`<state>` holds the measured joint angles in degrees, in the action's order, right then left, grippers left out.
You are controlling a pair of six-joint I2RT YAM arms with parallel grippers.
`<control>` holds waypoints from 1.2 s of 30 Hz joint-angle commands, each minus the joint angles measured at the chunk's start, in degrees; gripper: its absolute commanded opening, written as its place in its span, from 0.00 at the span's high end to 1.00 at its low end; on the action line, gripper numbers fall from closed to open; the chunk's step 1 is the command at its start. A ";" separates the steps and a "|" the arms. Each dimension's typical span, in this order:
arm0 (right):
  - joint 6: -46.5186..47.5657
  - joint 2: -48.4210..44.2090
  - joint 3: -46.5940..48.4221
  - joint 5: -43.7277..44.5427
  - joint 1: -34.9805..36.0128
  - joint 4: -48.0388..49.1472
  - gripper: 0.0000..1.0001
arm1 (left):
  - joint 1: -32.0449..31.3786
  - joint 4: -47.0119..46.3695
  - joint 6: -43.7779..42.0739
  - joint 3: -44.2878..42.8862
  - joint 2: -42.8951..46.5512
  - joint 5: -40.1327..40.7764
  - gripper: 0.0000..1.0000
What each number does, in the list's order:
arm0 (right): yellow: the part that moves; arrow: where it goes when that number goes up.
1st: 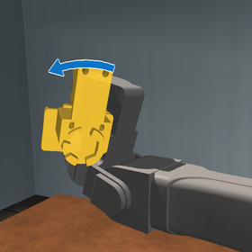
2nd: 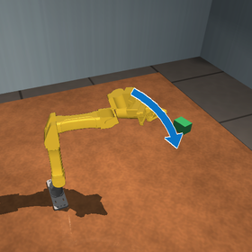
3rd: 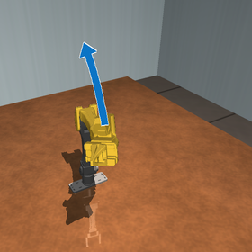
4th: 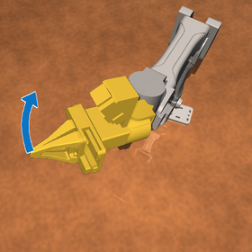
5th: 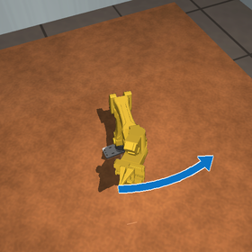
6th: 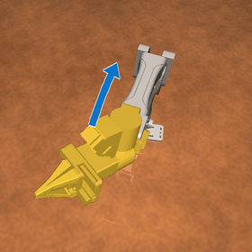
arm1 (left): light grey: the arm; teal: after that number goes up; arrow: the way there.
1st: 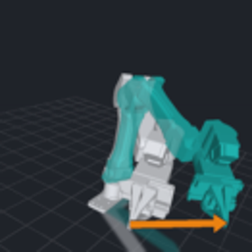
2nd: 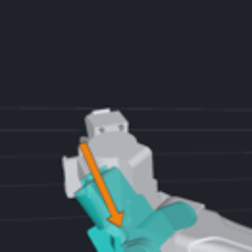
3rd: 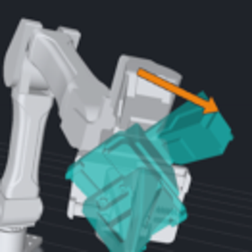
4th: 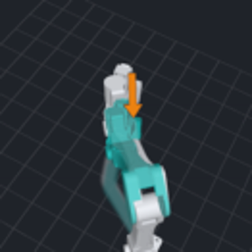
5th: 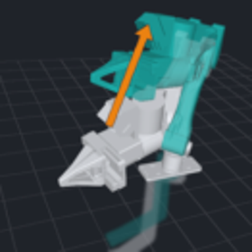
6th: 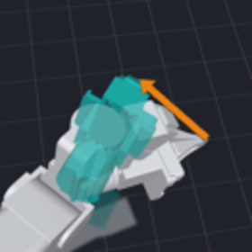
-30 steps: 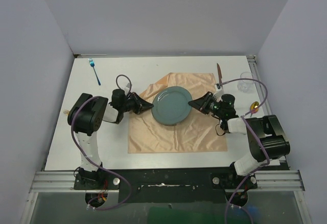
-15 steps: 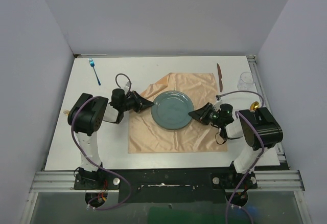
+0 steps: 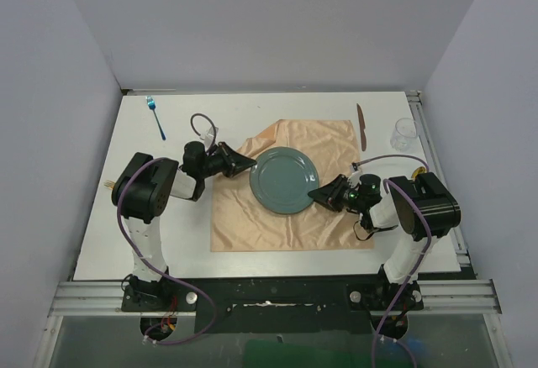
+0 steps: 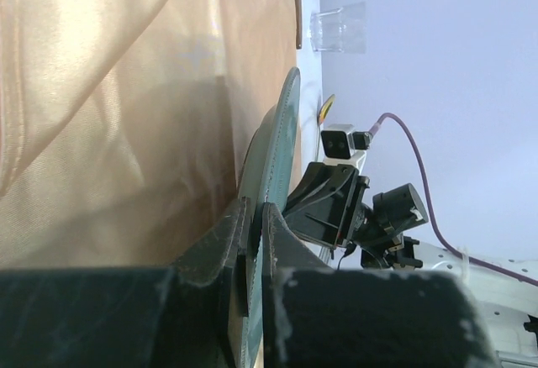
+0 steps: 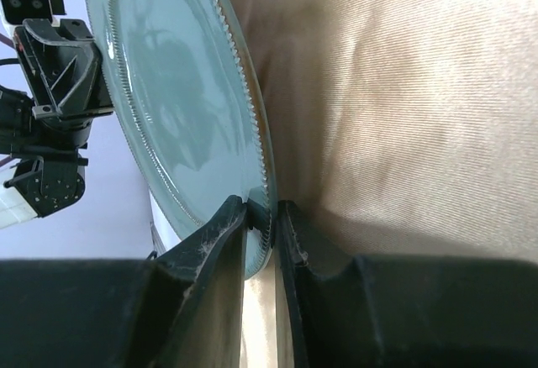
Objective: Set the dinner table for one person
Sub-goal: Place the plate on the napkin.
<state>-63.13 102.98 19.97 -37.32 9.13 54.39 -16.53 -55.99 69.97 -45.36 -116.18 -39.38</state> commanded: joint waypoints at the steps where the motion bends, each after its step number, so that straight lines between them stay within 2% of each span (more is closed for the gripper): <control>1: -0.43 -2.89 2.33 -8.48 4.32 11.70 1.00 | -7.78 -5.98 3.05 -1.92 2.16 -13.70 1.00; 5: 1.21 -5.73 3.21 -8.43 4.25 7.77 1.00 | -8.14 -7.28 3.79 -1.89 1.26 -13.77 1.00; 12: 8.50 -12.91 6.36 -6.45 4.23 -7.33 1.00 | -8.91 -8.16 3.91 -1.88 -0.58 -13.92 1.00; 15: 10.06 -14.46 6.99 -5.81 4.01 -11.02 1.00 | -9.04 -8.55 3.93 -1.42 -1.50 -14.04 1.00; 27: 9.22 -10.98 6.72 -6.11 3.80 -7.65 1.00 | -9.04 -10.02 3.47 1.32 -3.55 -14.39 1.00; 36: 11.41 -11.66 8.68 -6.09 2.97 -11.60 1.00 | -9.04 -10.42 3.41 1.04 -6.14 -14.37 1.00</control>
<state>-53.25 92.64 22.20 -36.97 9.45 31.59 -18.11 -63.70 71.70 -44.38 -120.92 -39.51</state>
